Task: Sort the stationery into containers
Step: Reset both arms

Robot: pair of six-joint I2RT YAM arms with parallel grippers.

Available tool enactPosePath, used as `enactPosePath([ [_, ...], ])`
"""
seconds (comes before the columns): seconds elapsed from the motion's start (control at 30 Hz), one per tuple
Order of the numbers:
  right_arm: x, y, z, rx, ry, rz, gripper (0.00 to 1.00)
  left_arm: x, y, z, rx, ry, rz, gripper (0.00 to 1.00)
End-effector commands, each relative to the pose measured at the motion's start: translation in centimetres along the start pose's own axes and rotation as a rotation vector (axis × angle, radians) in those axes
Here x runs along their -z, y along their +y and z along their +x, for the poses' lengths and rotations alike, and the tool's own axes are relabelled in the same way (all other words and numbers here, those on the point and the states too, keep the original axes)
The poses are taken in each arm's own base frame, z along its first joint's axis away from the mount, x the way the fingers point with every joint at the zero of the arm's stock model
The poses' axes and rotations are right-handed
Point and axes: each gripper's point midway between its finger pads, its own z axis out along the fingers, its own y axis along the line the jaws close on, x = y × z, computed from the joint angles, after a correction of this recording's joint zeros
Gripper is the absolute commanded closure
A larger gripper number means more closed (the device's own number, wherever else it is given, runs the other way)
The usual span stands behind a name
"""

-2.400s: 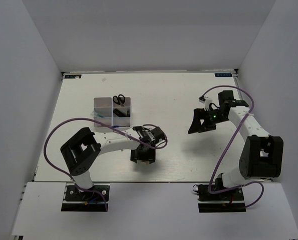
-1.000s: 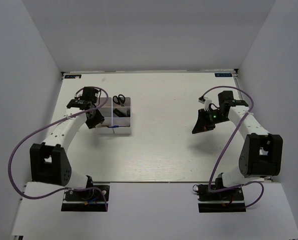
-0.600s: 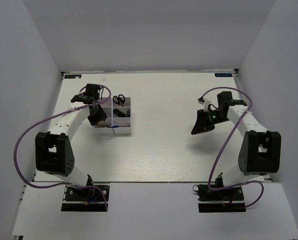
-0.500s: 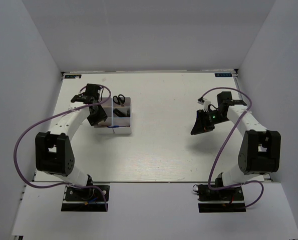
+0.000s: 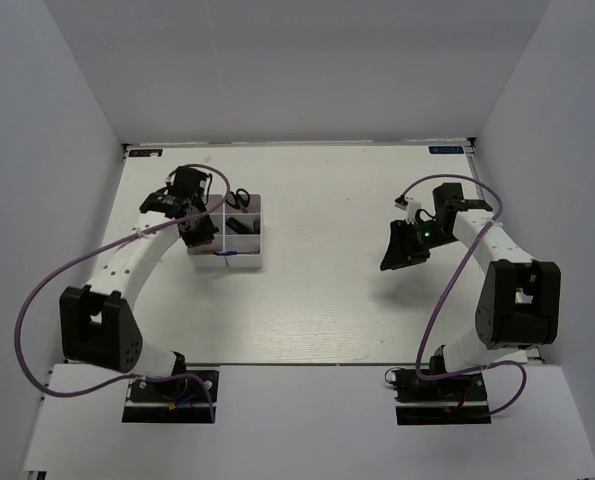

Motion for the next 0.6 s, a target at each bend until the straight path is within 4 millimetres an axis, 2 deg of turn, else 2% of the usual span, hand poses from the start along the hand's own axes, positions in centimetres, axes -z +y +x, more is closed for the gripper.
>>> enactPosePath([
  [0.0, 1.0, -0.8, -0.5, 0.068, -0.016, 0.099, 0.47, 6.1, -2.3, -0.1, -0.125, -0.11, 0.203, 1.0],
  [0.03, 1.3, -0.9, -0.7, 0.089, -0.026, 0.127, 0.47, 5.0, -2.0, 3.2, -0.191, -0.049, 0.213, 1.0],
  [0.07, 1.7, -1.1, -1.2, 0.129, -0.055, 0.161, 0.46, 6.3, -2.5, 4.2, -0.22, -0.062, 0.296, 0.96],
  [0.1, 2.3, -1.8, -1.3, 0.153, -0.065, 0.23, 0.44, 6.7, -3.3, 4.5, -0.286, -0.096, 0.365, 0.84],
  [0.13, 2.7, -2.8, -1.8, 0.187, -0.077, 0.319, 0.43, 6.9, -2.0, 6.9, -0.312, -0.104, 0.391, 0.42],
  [0.2, 4.5, -4.6, -2.3, 0.238, -0.116, 0.524, 0.35, 6.8, -1.0, 7.9, -0.341, -0.123, 0.39, 0.0],
  [0.23, 5.3, -5.6, -2.9, 0.247, -0.15, 0.611, 0.28, 6.5, 0.4, 9.3, -0.347, -0.134, 0.394, 0.0],
  [0.27, 5.7, -5.7, -3.0, 0.243, -0.172, 0.639, 0.12, 6.5, 0.8, 9.7, -0.36, -0.135, 0.394, 0.0],
  [0.3, 6.8, -5.3, -4.1, 0.276, -0.271, 0.682, 0.1, 5.9, 1.6, 10.6, -0.381, -0.123, 0.383, 0.0],
  [0.33, 7.8, -5.9, -4.2, 0.276, -0.293, 0.767, 0.1, 6.4, 2.1, 10.2, -0.378, -0.172, 0.382, 0.0],
  [0.37, 8.6, -5.3, -4.5, 0.233, -0.366, 0.783, 0.1, 5.8, 2.8, 10.9, -0.386, -0.159, 0.362, 0.0],
  [0.43, 9.5, -5.4, -4.7, 0.23, -0.454, 0.831, 0.1, 5.7, 3.6, 11.2, -0.399, -0.18, 0.356, 0.0],
  [0.47, 9.6, -4.5, -4.8, 0.241, -0.491, 0.811, 0.1, 5.1, 4.0, 11.9, -0.407, -0.164, 0.346, 0.0],
  [0.57, 9.1, -4.6, -3.7, 0.246, -0.518, 0.794, 0.1, 5.5, 3.7, 12.1, -0.403, -0.192, 0.392, 0.0],
])
